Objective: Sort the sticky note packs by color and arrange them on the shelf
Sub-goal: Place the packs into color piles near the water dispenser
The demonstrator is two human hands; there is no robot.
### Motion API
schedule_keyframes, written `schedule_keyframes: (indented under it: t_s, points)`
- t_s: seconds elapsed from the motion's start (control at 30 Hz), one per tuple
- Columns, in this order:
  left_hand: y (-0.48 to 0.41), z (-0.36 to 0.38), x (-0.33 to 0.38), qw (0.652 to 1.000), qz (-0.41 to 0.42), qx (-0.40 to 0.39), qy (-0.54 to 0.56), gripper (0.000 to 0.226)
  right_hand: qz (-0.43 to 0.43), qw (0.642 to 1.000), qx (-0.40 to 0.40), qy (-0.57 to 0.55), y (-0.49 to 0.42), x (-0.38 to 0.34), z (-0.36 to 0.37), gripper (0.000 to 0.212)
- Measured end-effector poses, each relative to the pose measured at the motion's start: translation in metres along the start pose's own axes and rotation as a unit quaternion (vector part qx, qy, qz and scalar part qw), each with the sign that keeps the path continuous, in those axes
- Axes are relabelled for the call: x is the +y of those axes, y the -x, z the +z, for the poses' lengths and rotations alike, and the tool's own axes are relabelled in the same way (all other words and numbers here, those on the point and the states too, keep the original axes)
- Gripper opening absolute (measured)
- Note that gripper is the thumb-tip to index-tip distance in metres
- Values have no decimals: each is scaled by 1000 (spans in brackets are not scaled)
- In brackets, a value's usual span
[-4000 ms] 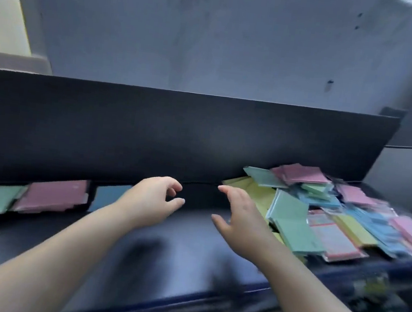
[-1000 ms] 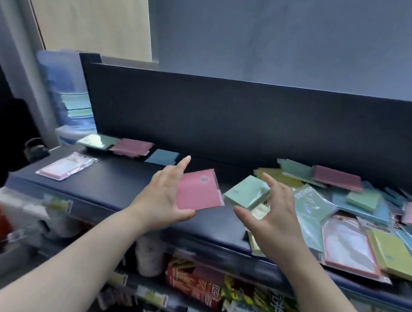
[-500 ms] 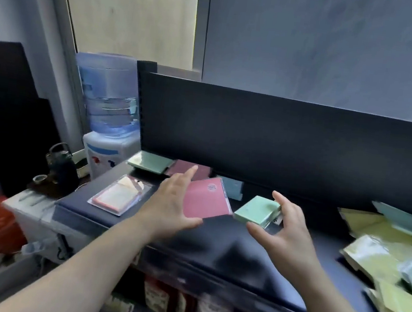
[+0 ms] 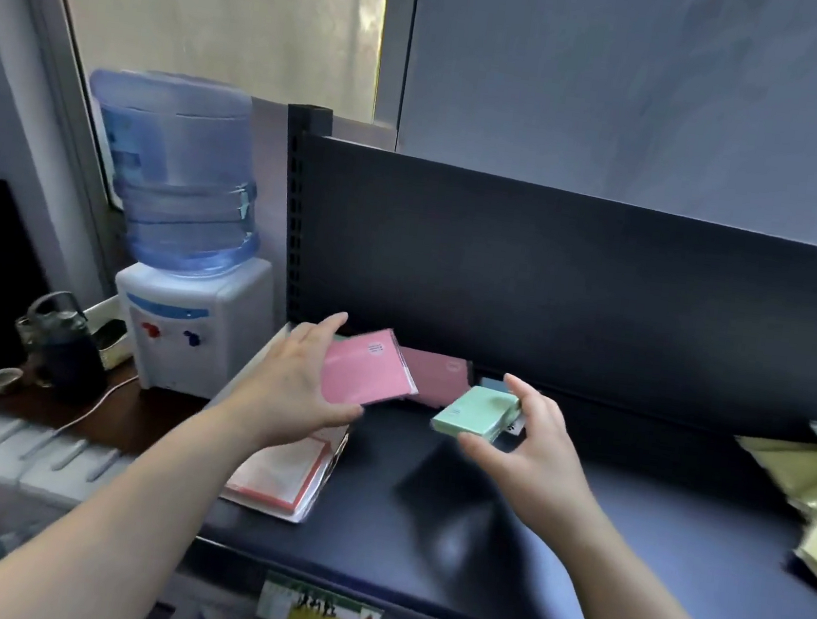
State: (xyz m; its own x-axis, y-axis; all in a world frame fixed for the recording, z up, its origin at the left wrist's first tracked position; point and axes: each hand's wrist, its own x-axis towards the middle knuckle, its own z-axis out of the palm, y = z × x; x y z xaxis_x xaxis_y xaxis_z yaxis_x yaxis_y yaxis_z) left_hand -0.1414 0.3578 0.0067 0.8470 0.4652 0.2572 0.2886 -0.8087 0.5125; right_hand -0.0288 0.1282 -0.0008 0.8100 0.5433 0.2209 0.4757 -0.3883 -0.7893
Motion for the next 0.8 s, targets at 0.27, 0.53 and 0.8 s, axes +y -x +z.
schedule_keyframes:
  t_s: [0.27, 0.53, 0.8]
  points:
    - [-3, -29, -34, 995, -71, 73, 21, 105, -23, 998, -63, 19, -44, -33, 59, 81]
    - [14, -53, -73, 986, -127, 104, 3, 106, -80, 992, -77, 57, -73, -66, 119, 74]
    - [8, -49, -64, 993, -94, 76, 7, 106, -52, 978, -111, 167, -82, -56, 115, 80]
